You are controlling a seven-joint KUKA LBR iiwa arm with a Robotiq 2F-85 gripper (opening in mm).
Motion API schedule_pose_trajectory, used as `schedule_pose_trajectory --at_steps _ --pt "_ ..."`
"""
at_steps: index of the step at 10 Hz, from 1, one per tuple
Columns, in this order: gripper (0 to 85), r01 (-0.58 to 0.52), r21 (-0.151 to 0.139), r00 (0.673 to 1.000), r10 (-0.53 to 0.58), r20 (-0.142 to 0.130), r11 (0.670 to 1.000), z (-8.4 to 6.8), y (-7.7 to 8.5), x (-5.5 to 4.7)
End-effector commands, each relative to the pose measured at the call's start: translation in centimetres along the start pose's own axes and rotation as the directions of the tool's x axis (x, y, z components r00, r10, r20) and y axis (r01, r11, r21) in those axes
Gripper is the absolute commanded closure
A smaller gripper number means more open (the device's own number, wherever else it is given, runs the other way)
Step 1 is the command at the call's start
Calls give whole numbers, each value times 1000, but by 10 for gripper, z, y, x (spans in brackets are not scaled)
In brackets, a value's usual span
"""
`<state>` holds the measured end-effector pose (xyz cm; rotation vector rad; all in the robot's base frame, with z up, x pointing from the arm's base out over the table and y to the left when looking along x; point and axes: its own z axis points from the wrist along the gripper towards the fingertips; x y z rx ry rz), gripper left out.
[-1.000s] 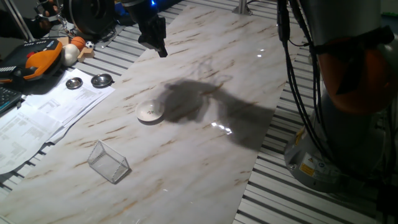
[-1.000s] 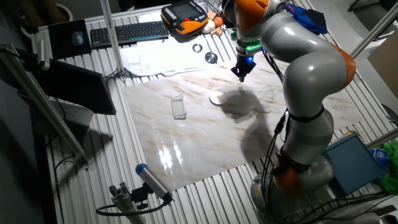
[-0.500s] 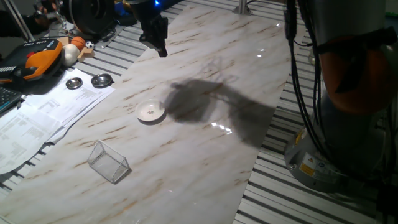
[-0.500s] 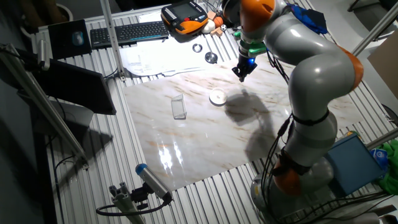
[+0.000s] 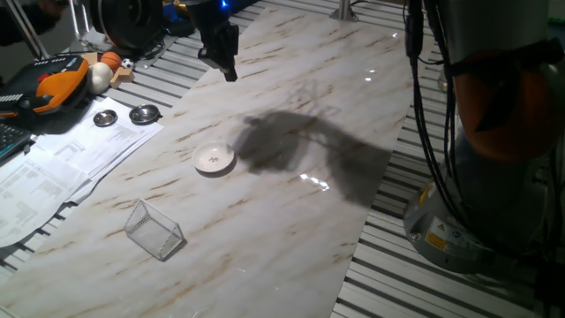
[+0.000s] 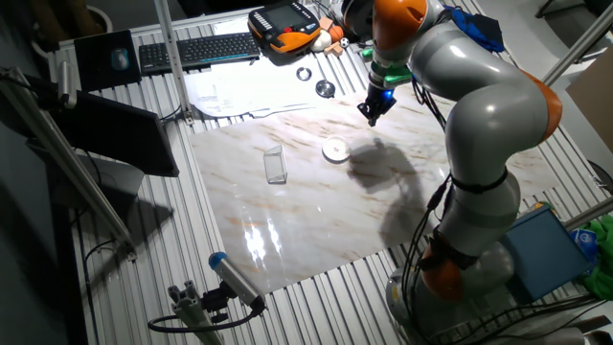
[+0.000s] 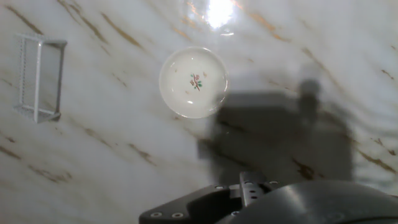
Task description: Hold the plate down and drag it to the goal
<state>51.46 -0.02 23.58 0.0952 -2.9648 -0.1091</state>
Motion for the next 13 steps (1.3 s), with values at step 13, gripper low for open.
schedule_pose_trajectory --at_steps 13 --pt "850 -63 48 998 62 15 997 73 -14 -58"
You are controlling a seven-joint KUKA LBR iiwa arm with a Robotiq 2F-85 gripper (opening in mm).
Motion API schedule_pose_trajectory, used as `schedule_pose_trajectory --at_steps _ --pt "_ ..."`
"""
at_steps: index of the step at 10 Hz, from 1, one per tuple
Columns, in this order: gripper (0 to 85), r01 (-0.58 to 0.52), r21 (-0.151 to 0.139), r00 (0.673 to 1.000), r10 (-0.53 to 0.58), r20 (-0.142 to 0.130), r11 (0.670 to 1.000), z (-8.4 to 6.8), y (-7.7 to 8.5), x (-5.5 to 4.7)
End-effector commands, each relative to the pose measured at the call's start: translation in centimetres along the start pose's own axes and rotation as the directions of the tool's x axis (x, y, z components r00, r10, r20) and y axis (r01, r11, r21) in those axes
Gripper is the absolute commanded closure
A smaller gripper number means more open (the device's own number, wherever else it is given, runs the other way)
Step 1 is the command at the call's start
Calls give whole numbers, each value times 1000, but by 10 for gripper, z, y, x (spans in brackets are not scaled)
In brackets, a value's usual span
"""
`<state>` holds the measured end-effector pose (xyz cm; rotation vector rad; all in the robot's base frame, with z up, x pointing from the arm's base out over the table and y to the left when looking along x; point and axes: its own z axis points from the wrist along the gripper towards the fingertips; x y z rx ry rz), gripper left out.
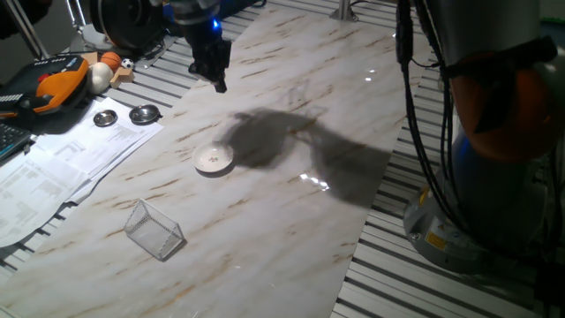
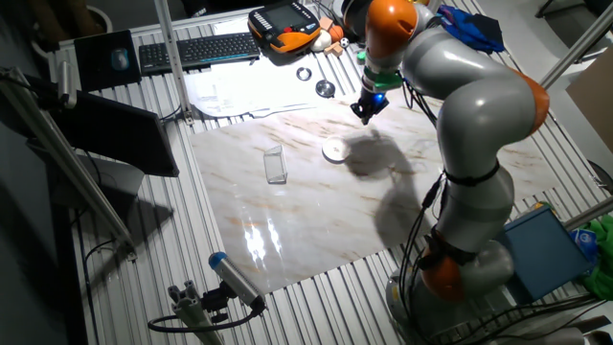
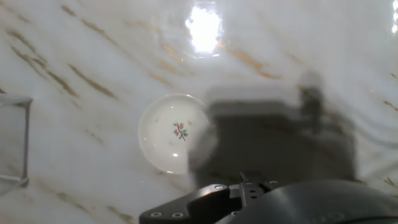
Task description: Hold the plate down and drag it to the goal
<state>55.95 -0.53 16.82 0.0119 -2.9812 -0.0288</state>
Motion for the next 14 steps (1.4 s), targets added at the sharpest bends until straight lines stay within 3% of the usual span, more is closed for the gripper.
schedule_pose_trajectory --at_steps 1,3,4,7,10,12,14 --pt "850 23 10 1000 -23 12 1000 28 -1 -5" --pt "850 46 5 999 -46 19 999 49 2 -11" --pt "850 53 19 998 -53 17 998 59 6 -13" --pt "850 12 6 999 -12 50 1000 88 27 -3" --pt "850 -32 -32 996 34 84 999 117 46 -4" --pt "850 -60 -58 994 65 93 997 129 58 -5" --pt "850 -83 -67 991 89 95 994 130 68 -6"
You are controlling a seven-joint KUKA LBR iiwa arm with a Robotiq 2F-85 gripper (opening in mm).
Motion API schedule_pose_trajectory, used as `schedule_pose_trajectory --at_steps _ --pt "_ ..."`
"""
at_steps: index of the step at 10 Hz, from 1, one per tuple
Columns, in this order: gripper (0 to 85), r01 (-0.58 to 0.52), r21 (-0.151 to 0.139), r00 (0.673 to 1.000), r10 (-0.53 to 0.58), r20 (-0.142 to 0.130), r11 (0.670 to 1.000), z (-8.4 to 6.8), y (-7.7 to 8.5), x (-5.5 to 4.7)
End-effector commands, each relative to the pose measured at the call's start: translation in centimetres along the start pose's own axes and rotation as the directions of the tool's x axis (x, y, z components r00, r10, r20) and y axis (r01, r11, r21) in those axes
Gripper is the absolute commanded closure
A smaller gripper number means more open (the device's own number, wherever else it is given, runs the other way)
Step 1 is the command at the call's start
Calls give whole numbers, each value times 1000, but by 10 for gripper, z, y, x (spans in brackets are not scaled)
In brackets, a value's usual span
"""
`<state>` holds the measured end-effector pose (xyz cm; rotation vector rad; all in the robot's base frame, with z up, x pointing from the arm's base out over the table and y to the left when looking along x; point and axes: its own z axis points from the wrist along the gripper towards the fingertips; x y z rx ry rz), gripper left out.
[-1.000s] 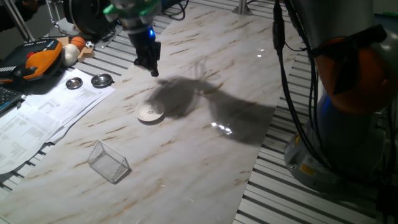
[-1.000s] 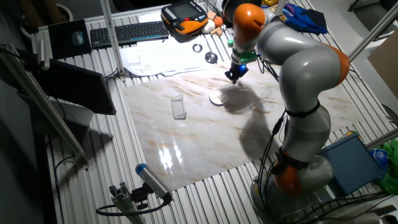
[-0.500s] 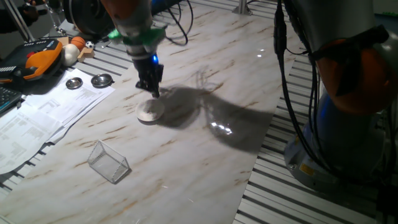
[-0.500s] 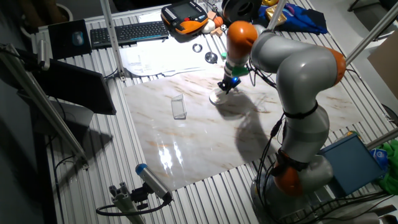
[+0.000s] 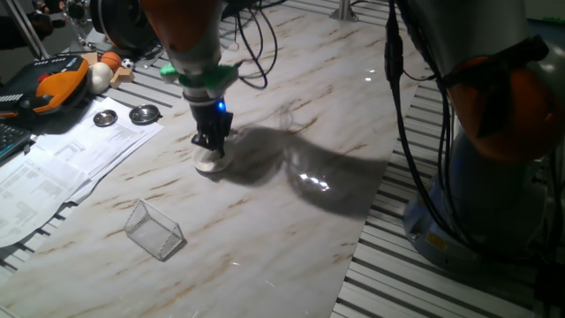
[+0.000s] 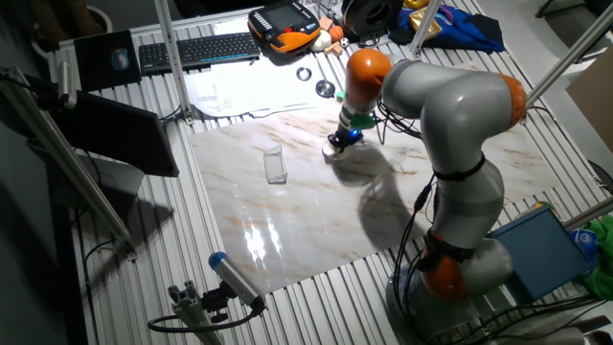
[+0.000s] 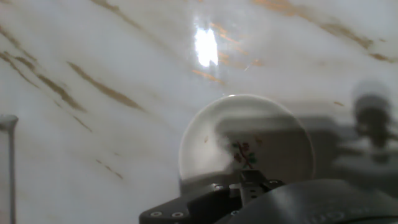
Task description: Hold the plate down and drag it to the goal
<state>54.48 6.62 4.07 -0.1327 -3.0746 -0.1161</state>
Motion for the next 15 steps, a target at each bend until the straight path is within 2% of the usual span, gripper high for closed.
schedule_pose_trajectory --at_steps 1,2,3,6,9,12,15 --pt "850 -7 2 1000 7 1 1000 0 3 -1" --pt "850 -22 -6 1000 22 -2 1000 -2 8 -2" --pt "850 -33 -2 999 33 2 999 -1 13 -3" --pt "850 -39 -6 999 39 23 999 6 16 -5" --pt "850 -64 -11 998 64 21 998 5 27 -4" --pt "850 -76 -10 996 76 41 997 9 31 -5" --pt "850 -88 -10 995 89 41 996 7 37 -5"
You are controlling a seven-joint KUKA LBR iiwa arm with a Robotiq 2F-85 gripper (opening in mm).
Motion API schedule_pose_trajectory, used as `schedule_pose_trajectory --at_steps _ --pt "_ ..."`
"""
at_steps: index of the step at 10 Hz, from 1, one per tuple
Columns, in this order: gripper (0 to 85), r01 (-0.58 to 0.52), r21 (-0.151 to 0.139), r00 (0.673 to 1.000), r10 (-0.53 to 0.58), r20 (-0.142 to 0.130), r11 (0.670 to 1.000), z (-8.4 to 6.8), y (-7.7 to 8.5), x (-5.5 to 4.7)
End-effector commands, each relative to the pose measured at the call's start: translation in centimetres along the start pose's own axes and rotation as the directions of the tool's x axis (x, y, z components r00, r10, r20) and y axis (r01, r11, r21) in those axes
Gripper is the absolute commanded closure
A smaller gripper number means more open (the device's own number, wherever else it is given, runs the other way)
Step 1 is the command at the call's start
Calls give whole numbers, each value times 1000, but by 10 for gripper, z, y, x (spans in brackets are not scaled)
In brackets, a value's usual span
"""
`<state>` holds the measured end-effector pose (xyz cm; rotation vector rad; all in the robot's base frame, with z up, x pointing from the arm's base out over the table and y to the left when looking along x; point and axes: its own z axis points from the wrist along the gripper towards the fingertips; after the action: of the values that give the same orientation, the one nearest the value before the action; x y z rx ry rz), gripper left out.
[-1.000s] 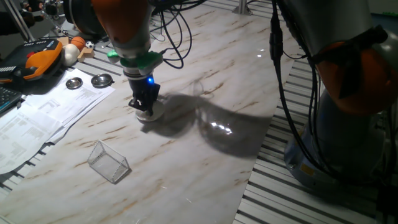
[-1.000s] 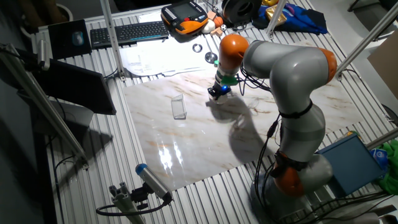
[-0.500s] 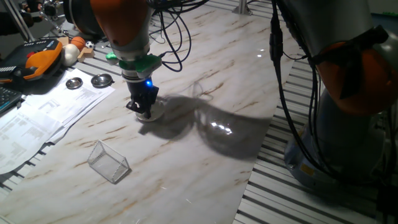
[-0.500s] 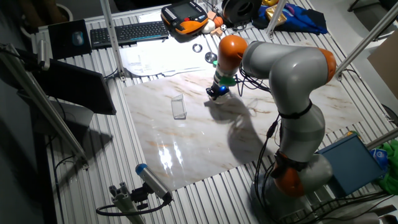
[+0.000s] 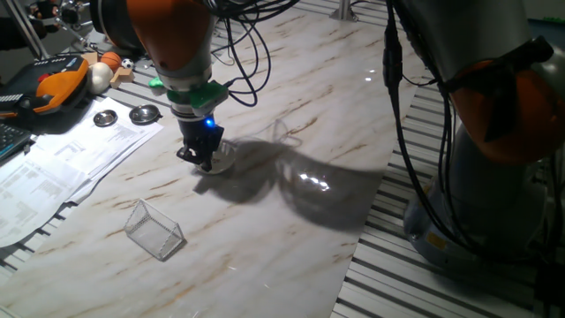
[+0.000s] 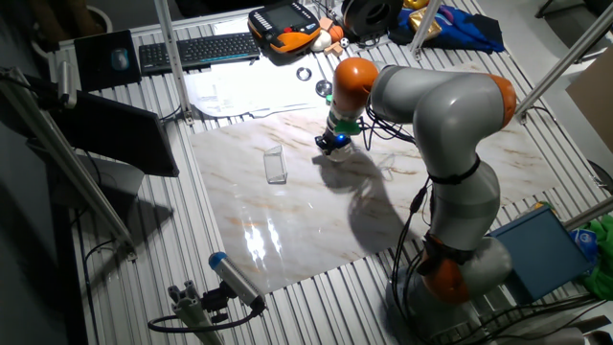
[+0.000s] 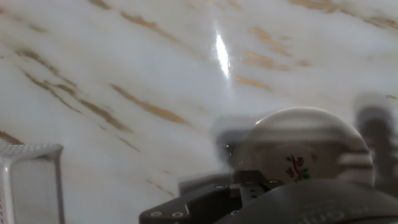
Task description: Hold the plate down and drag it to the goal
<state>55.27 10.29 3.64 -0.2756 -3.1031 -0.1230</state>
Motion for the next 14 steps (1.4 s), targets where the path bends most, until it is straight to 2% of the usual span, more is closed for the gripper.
schedule_pose_trajectory --at_steps 1,7,14 --pt "850 -4 1 1000 4 0 1000 0 1 0" --pt "850 -39 6 999 39 6 999 1 18 8" --pt "850 -76 8 997 76 5 997 0 36 11"
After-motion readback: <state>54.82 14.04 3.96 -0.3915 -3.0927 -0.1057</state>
